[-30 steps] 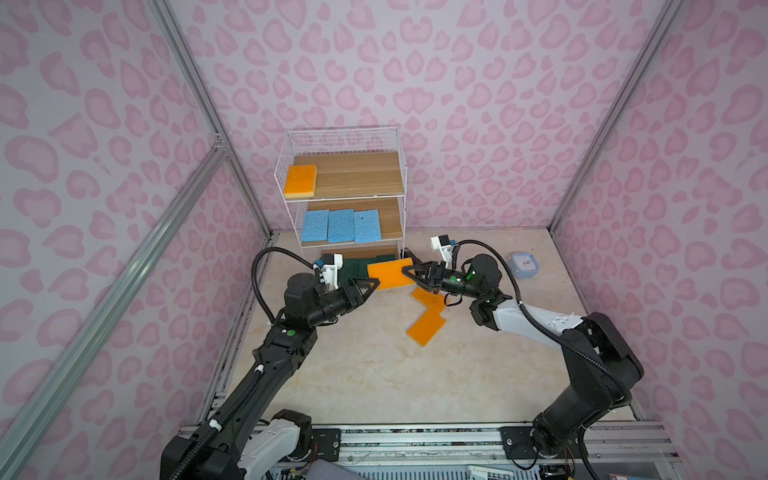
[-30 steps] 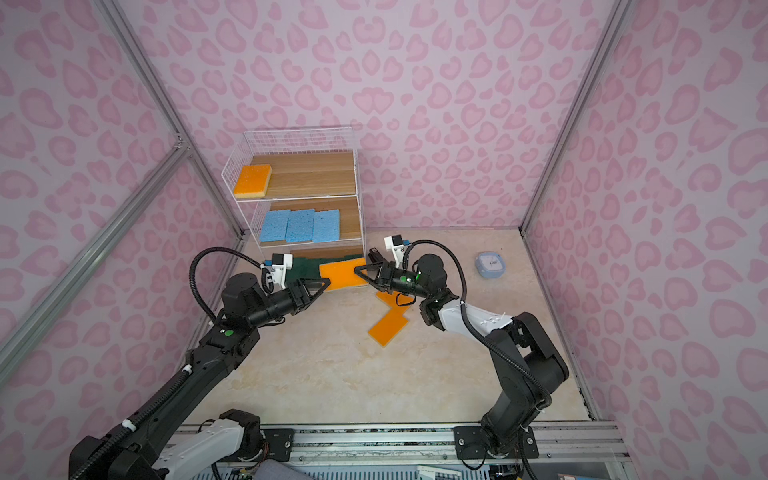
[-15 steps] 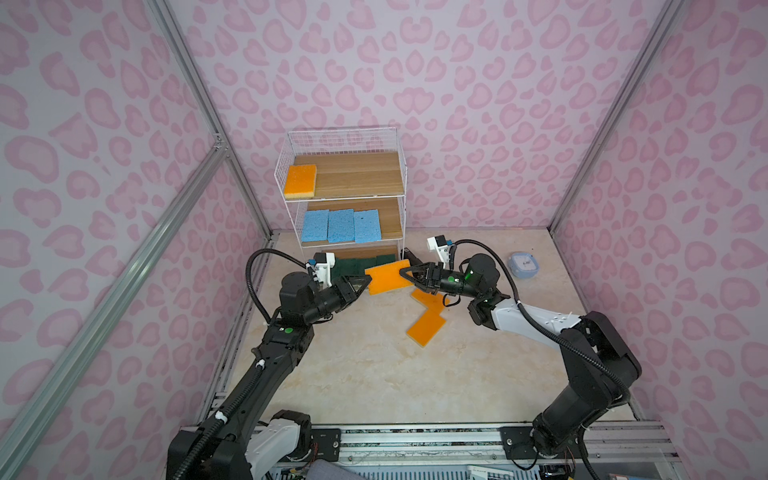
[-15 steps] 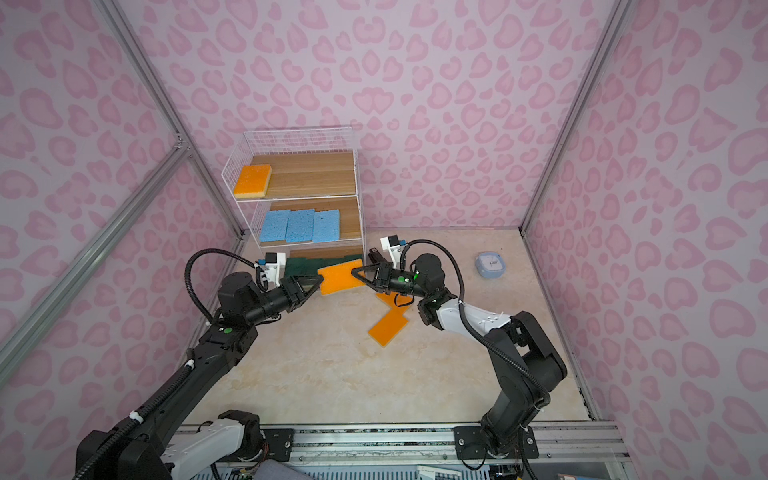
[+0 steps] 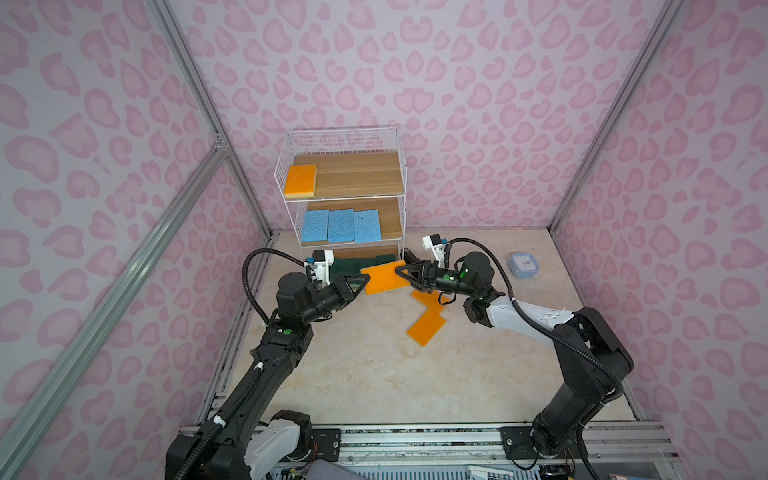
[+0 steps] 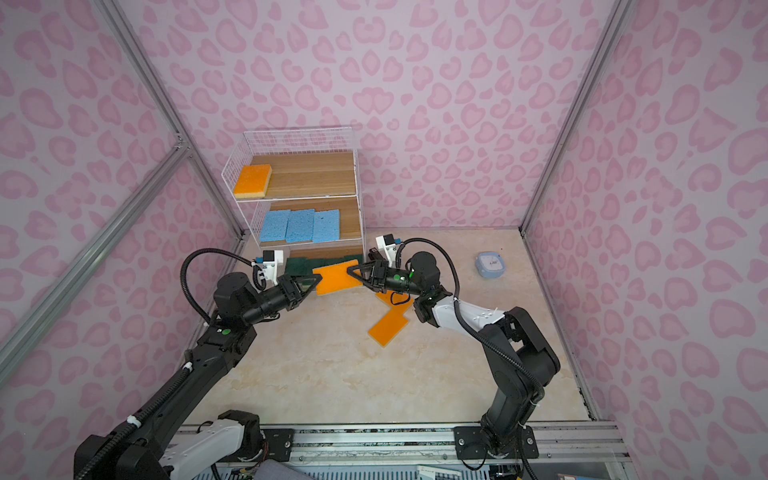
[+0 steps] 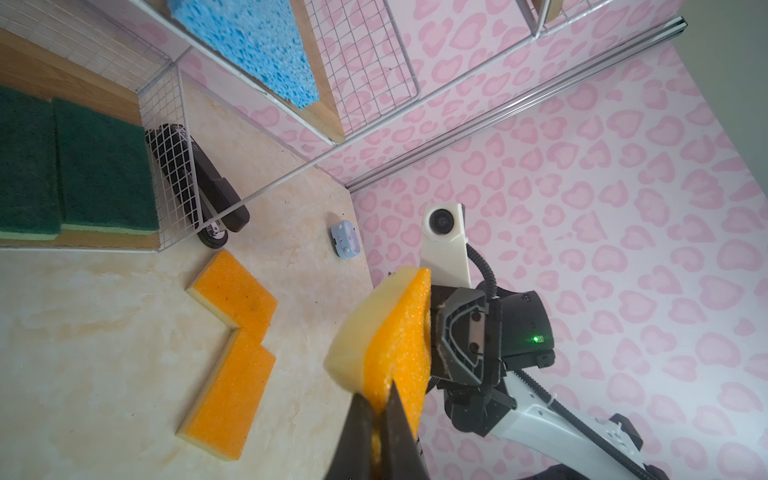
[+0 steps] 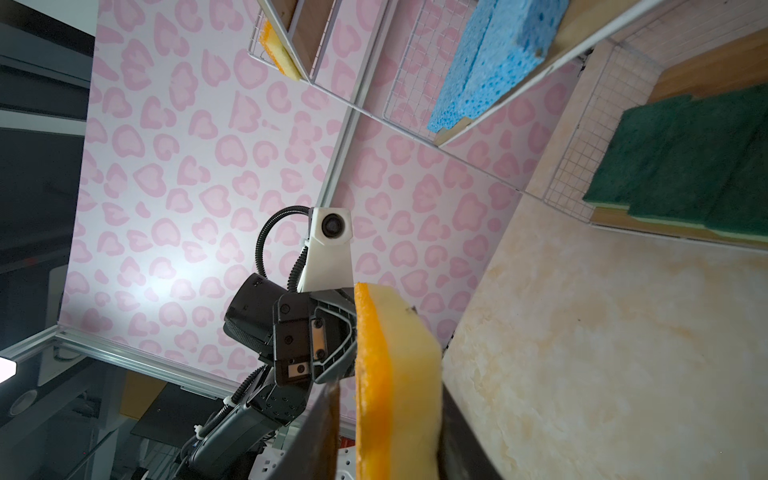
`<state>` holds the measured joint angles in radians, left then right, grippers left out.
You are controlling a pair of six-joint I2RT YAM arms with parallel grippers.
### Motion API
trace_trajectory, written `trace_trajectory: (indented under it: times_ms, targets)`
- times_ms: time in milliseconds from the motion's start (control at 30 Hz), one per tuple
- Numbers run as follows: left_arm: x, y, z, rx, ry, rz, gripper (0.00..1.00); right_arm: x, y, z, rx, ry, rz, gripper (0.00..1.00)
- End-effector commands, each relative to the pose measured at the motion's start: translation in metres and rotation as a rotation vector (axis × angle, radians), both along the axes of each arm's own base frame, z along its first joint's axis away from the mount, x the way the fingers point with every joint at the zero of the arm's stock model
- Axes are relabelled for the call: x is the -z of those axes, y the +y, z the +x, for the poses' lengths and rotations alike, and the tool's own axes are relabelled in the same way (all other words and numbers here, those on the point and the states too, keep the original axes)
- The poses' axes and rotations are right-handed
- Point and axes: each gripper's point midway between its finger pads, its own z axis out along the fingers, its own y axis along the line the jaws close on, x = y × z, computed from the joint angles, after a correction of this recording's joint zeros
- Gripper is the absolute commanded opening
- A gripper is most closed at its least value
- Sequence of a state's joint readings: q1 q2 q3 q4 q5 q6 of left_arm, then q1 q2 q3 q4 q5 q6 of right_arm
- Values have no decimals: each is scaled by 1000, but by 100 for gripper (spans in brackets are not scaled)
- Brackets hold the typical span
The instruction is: Place and organize the cleaning sponges onto the shelf
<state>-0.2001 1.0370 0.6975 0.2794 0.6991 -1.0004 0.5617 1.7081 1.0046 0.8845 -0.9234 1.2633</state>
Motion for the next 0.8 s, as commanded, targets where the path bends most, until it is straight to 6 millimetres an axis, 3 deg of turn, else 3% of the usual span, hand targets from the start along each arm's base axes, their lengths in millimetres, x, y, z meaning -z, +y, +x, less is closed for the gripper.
trace_trajectory:
  times_ms: [0, 100, 167, 400, 767]
  targets:
    - [-14, 1, -2, -10, -14, -13, 3, -3, -2, 0, 11, -33, -1, 60]
    - [-31, 12, -2, -89, -13, -29, 3, -2, -9, 4, 53, -45, -22, 72]
    - [-39, 24, -2, -170, 19, -20, 3, -3, -20, 9, 102, -48, -29, 75]
    - [-102, 69, -2, -453, 8, -127, 3, -7, -65, 18, 249, -69, -38, 76]
    - [-203, 103, 16, -703, -79, -268, 3, -3, -85, 9, 319, -137, -146, 76]
